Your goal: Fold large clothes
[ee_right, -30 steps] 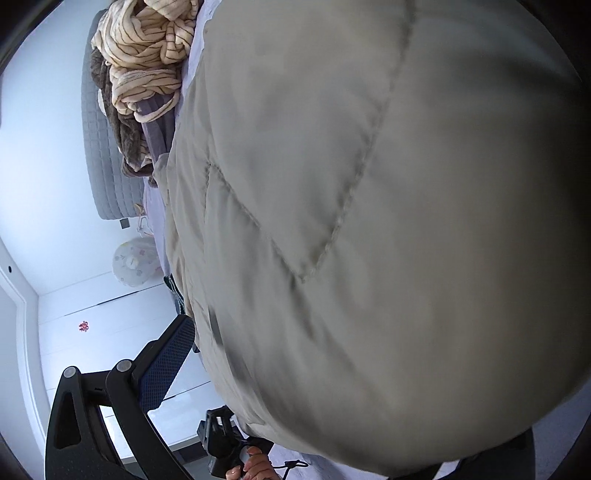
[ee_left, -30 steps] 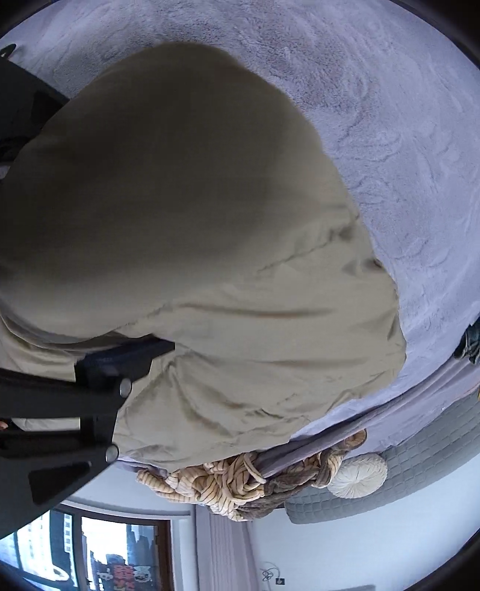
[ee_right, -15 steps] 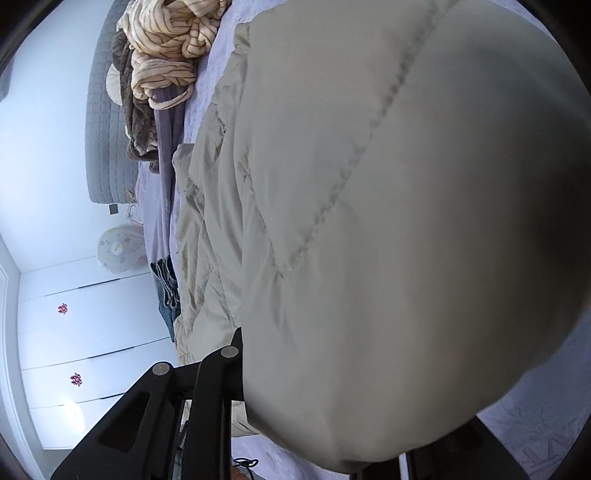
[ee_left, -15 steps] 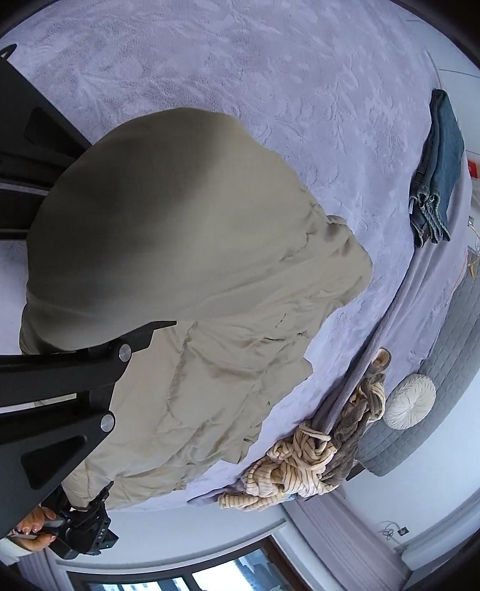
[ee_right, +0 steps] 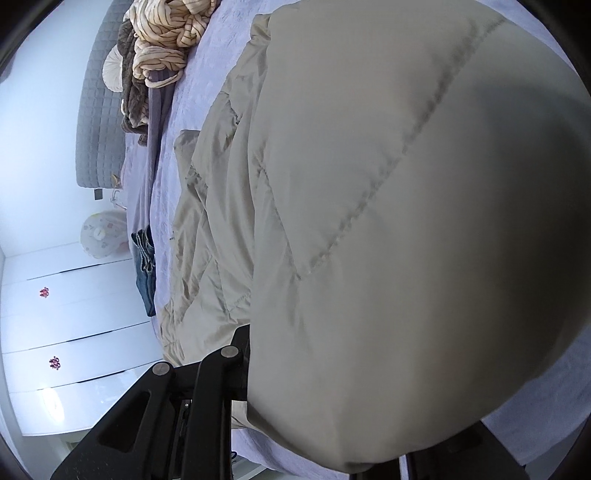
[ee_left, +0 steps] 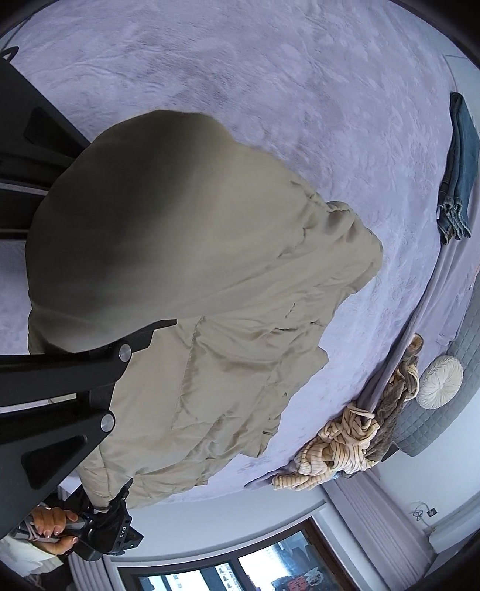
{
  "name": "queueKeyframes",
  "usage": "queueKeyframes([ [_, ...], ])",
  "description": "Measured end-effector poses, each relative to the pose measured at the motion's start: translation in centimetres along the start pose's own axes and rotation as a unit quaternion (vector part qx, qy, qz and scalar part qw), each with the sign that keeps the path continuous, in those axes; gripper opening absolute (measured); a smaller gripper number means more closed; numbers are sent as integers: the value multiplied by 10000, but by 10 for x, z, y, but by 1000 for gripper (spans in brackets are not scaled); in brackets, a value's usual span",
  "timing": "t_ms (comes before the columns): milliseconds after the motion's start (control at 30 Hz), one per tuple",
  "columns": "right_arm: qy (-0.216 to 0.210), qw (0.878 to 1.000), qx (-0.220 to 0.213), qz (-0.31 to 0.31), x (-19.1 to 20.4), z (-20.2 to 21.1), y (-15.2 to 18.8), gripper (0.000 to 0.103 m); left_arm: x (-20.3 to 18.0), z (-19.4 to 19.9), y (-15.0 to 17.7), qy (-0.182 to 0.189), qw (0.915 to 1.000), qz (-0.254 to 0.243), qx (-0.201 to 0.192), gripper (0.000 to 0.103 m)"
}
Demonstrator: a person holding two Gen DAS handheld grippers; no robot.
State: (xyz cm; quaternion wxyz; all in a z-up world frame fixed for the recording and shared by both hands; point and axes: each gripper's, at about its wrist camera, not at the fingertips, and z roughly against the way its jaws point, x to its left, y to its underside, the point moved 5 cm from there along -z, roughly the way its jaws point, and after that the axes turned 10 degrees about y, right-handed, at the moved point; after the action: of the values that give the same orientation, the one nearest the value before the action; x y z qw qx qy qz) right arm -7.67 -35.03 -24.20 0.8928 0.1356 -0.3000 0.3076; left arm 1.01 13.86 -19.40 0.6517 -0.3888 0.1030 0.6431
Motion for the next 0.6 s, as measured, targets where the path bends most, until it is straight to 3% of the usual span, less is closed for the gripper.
queueKeyframes([
  [267,93,9997,209,16,-45,20,37,24,10,33,72,-74,9996,139,233,19],
  [367,186,9993,327,68,-54,28,47,33,17,39,93,-293,9986,274,331,19],
  [467,510,9970,392,421,-60,45,58,48,23,56,104,-522,9974,397,289,28],
  [600,648,9895,426,1222,-55,73,73,47,23,92,112,-665,9972,332,105,28],
])
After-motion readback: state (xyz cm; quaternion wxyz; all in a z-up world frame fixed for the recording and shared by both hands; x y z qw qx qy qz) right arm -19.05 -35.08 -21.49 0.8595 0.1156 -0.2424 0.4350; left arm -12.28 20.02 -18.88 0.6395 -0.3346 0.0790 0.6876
